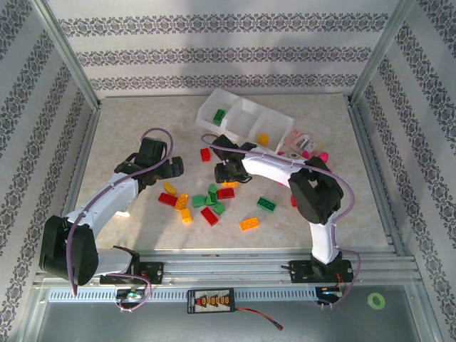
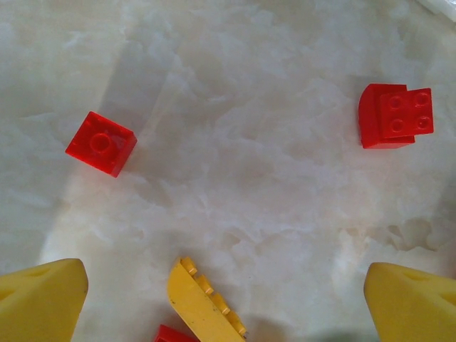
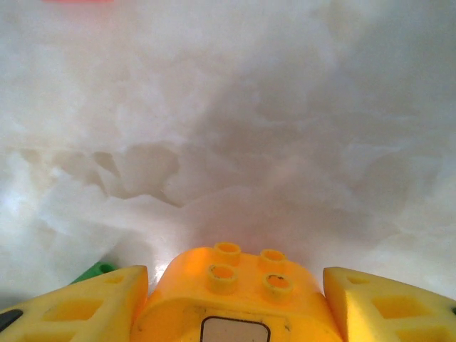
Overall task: Sort the legos into containers by color
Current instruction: Pick up the lego from the center of the table, then place the lego in the container.
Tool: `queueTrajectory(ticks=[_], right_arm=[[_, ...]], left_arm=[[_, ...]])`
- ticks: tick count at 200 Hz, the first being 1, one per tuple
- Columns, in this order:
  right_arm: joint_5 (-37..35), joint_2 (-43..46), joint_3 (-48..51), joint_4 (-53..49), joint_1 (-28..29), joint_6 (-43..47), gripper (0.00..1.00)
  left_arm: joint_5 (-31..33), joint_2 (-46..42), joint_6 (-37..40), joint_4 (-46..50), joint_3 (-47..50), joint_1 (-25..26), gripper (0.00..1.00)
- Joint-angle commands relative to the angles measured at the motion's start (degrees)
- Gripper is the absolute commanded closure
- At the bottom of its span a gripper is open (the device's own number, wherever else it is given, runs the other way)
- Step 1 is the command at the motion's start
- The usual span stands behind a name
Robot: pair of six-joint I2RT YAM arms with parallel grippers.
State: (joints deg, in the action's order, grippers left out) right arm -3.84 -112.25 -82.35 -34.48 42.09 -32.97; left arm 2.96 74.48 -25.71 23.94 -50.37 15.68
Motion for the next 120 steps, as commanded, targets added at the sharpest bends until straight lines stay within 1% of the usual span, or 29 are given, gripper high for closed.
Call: queueTrajectory(ticks=[1, 32, 58, 84, 120], right_arm=[[-4.7, 5.9, 1.2, 1.1, -1.2, 2.0, 0.47], [-9.2, 9.8, 3.0, 6.6, -4.6, 4.8, 0.46], [-9.8, 10.9, 2.4, 10.4, -9.3, 6.5, 0.46], [-9.2, 8.6, -0.3, 12.5, -14.3, 7.7, 0.46], [-9.9, 2.3, -5.5, 14.5, -19.1, 9.3, 0.46]], left_arm=[[-1.5, -0.2, 0.8, -2.2, 0.3, 0.8, 0.01], [-2.9, 1.0, 1.9, -4.0, -0.5, 3.7, 0.01], [-5.4, -0.5, 4.2, -11.3, 1.4, 7.5, 0.01], [-6.4, -2.1, 7.3, -17.3, 2.7, 11.8, 0.01], [-10.1, -2.9, 10.1, -27.4, 4.7, 15.1, 0.01]])
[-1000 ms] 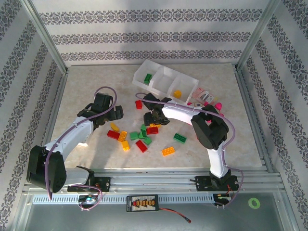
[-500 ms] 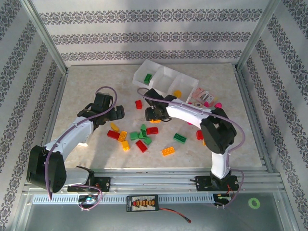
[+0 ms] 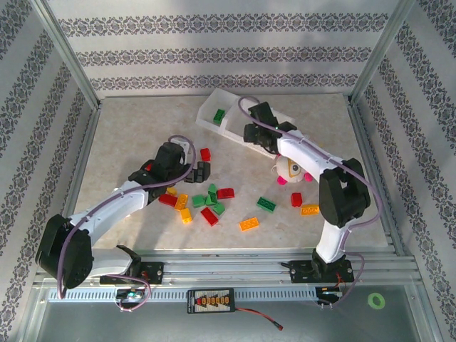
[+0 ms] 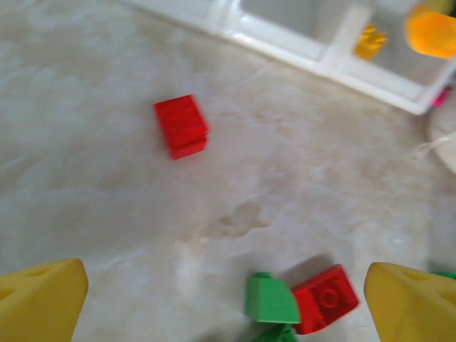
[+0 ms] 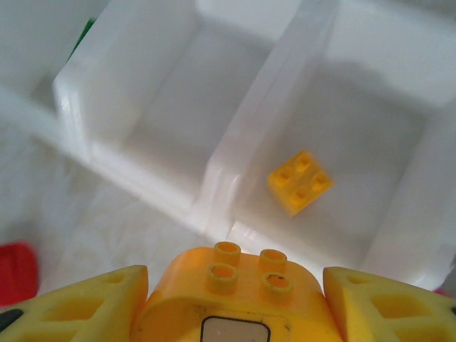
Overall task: Sort the legos into containers by color
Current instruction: Place the lego in the container, then pick up the lego from the center of the table.
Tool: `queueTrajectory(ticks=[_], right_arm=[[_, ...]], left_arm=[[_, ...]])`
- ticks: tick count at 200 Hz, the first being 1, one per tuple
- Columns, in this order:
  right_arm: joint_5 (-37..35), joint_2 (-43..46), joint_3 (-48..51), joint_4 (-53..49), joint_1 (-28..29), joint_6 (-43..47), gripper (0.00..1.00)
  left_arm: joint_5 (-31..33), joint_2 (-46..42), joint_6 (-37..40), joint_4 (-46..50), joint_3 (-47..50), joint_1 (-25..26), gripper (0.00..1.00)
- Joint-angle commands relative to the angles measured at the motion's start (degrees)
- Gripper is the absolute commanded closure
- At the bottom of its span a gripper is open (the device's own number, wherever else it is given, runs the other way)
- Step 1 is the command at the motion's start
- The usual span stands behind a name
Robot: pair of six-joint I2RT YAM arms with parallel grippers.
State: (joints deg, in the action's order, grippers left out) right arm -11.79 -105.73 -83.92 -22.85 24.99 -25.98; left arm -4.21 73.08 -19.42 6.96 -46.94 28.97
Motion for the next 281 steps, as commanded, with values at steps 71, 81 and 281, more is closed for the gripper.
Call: queueTrajectory(ticks=[71, 81, 281], right_arm=[[-4.6, -14.5, -12.8, 4.4, -5.5, 4.9, 0.39], [-5.0, -14.6, -12.8, 4.4, -5.6, 5.1, 0.34], [10.3, 30.7, 26.7, 19.0, 3.3, 15.3, 0.03]], left_arm=[[-2.5, -0.9, 4.7, -13.1, 0.8, 3.2, 0.01], [-1.6, -1.2, 4.7, -12.6, 0.8, 3.2, 0.01], [10.4, 39.0, -8.3, 16.0, -36.6, -4.0, 0.06]])
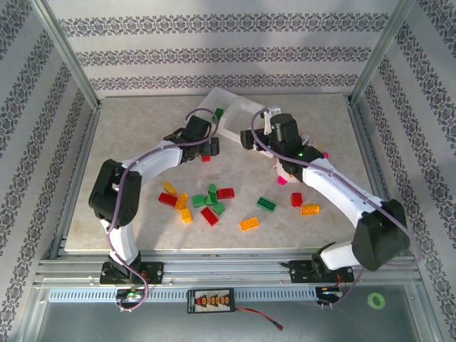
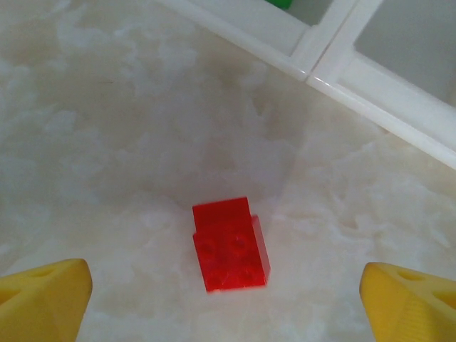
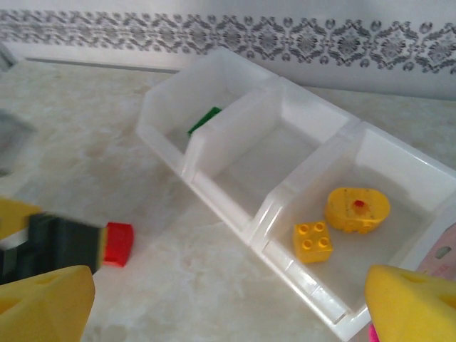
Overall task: Sort the legos into containers by color
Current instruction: Pick up the lego from the center of the table.
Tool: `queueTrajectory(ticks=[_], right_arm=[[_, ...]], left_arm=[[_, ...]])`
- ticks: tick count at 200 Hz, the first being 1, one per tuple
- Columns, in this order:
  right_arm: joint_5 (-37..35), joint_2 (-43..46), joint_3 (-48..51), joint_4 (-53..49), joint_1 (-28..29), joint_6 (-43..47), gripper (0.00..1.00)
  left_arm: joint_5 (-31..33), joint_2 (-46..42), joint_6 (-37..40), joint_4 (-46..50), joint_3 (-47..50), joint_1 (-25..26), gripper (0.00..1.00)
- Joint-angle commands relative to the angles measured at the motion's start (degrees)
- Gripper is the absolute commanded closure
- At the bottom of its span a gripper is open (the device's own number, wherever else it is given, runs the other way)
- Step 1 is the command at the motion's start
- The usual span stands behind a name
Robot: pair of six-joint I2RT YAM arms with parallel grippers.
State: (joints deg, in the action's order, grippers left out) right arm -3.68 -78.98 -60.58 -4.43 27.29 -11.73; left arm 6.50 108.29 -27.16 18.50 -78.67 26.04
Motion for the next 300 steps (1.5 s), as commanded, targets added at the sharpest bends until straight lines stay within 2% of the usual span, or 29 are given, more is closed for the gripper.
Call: queueTrajectory(ticks=[1, 58, 69, 94, 123, 155, 196, 300], right_arm=[[2.1, 4.0, 3.5, 0.5, 1.0, 1.0, 0.03], [-0.1, 9.0, 7.6, -1.5, 1.4, -0.1, 0.02], [0.2, 9.0, 7.8, -1.3, 1.4, -0.8, 0.02], [0.4, 8.4, 7.8, -0.8, 2.0, -1.8, 0.02], [0.3, 7.7, 7.5, -0.4, 2.6, -2.1, 0.02], [0.2, 7.3, 7.2, -0.3, 3.0, -2.3, 0.02], [0.2, 6.6, 7.0, -0.1, 3.7, -2.7, 0.02], [-1.3, 6.8, 7.3, 0.4, 4.6, -3.8, 0.02]], left_arm=[[-0.3, 3.9, -0.5, 4.5, -5.0, -1.1, 0.07], [-2.4, 11.5, -1.6, 6.3, -10.9, -1.3, 0.28], [-2.3, 12.1, -1.9, 6.4, -11.0, -1.5, 0.30], [-1.9, 12.7, -2.6, 6.9, -10.7, -1.5, 0.36], [-1.9, 12.6, -3.1, 6.8, -10.2, -1.5, 0.50], [-1.5, 11.9, -3.0, 7.2, -10.2, -1.6, 0.61], [-1.3, 10.3, -2.7, 7.5, -10.1, -1.6, 0.66], [-1.3, 4.4, -2.4, 7.2, -8.2, -1.5, 0.66]])
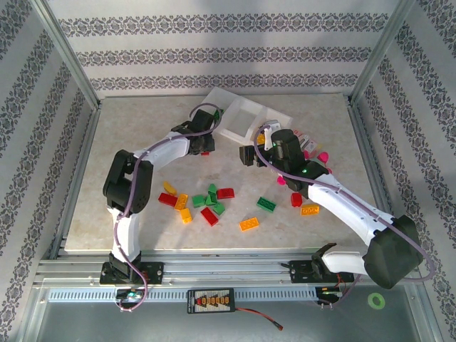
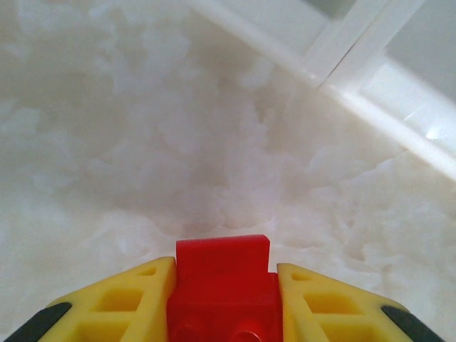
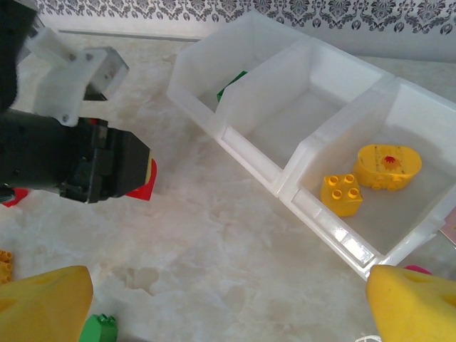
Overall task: Sort the legos into containers by color
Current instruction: Pick up the lego from the center of the table, then place the lego in the container.
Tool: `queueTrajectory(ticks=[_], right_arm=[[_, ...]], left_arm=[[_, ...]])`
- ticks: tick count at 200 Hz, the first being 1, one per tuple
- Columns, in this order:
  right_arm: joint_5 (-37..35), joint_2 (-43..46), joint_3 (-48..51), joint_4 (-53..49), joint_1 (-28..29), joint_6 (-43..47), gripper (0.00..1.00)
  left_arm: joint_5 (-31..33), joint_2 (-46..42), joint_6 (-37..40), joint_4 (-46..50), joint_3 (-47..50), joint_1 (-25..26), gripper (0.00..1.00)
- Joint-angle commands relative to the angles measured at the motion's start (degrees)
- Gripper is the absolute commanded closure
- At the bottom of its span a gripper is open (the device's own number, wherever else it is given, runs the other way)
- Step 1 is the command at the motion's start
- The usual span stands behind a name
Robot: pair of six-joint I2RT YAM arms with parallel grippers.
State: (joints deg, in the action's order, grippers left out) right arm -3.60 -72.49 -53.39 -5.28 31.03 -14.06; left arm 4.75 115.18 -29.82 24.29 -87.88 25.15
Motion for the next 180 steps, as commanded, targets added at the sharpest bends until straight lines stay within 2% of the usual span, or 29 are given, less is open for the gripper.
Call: queueTrajectory(ticks=[1, 53, 99, 130, 180], right_arm=[[-1.4, 0.3, 0.2, 1.3, 0.8, -1.5, 0.02], [-1.7, 1.0, 1.0, 1.1, 0.7, -3.1, 0.02], [-1.9, 1.2, 1.8, 0.7, 0.7, -3.9, 0.02], [-1.9, 0.8, 1.7, 0.9, 0.6, -4.1, 0.02], [-1.9, 2.1, 2.0, 1.1, 0.6, -4.1, 0.02]], left_arm=[[0.3, -2.6, 0.3, 1.4, 1.0, -0.6, 0.66], [-2.3, -2.7, -0.2, 2.1, 1.5, -0.7, 0.66], [-7.9, -5.1, -1.4, 2.9, 7.6, -0.6, 0.66], [-8.0, -7.7, -2.0, 1.2, 11.9, -0.5, 0.66], [-9.5, -7.7, -2.6, -0.6, 9.2, -0.5, 0.66]])
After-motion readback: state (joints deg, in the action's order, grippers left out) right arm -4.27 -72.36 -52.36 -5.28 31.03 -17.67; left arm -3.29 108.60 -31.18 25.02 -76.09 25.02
